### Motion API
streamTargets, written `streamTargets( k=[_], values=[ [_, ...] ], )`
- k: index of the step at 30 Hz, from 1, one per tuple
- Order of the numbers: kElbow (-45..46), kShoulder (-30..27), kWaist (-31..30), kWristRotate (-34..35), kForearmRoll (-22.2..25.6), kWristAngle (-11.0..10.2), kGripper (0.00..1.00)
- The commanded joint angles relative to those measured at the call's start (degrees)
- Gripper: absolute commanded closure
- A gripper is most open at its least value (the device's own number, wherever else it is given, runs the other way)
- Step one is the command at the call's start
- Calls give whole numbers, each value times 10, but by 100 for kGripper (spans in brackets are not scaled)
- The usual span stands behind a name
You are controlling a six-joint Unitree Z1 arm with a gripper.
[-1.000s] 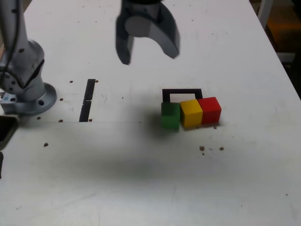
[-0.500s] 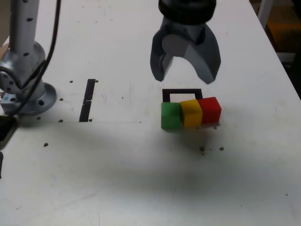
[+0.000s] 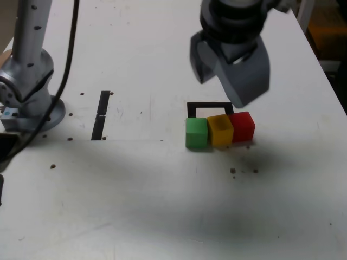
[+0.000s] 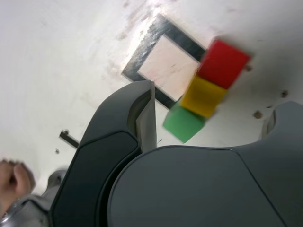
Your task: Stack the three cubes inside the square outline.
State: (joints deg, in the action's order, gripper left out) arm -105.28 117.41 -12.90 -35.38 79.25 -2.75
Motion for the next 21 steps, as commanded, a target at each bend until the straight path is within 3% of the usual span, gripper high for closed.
streamTargets(
  k=[1,8,15,21],
  values=[
    [-5,3,-7,-15,-3,-9,12],
    [-8,16,-15,-72,-22,-26,12],
    [-6,26,-14,-119,-21,-68,12],
    [-8,44,-12,-135,-30,-75,12]
  ],
)
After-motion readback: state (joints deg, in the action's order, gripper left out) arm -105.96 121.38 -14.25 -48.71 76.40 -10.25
